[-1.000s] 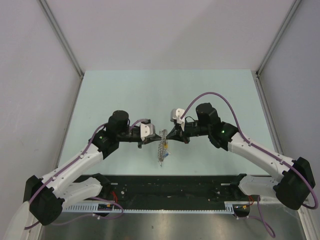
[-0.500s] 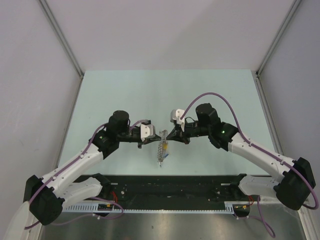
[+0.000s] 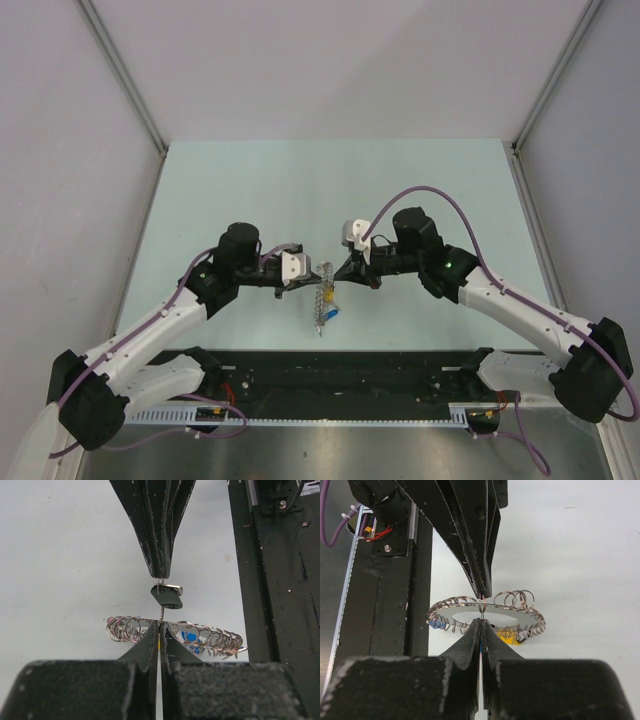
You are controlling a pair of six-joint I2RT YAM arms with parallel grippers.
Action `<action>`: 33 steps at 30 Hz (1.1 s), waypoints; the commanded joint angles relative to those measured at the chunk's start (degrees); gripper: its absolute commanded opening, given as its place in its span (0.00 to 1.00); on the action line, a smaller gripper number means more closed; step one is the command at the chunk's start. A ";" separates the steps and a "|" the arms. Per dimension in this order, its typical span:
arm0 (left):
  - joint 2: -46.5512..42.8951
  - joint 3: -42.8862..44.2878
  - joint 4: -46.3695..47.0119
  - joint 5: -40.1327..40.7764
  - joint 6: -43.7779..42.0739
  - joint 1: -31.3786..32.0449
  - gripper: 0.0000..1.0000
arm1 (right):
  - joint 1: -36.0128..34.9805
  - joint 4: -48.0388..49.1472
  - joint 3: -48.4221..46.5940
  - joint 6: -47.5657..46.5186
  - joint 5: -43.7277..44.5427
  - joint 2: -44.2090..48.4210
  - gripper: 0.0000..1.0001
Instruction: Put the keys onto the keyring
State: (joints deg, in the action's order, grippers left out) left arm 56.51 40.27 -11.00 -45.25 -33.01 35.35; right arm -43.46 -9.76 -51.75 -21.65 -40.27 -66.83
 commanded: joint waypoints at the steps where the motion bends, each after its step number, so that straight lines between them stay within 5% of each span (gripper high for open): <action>1: -0.44 0.42 1.25 -3.17 -2.23 0.24 0.00 | -0.48 0.97 -0.20 -1.03 -1.21 0.30 0.00; 33: 0.00 0.60 1.34 -4.05 -1.97 0.24 0.00 | -1.01 0.62 -0.99 -2.70 -2.53 -2.25 0.00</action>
State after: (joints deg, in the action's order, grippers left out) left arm 56.64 40.27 -11.25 -45.93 -33.06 35.38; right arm -44.10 -9.74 -51.75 -23.27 -41.47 -68.79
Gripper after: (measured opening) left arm 0.006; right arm 0.009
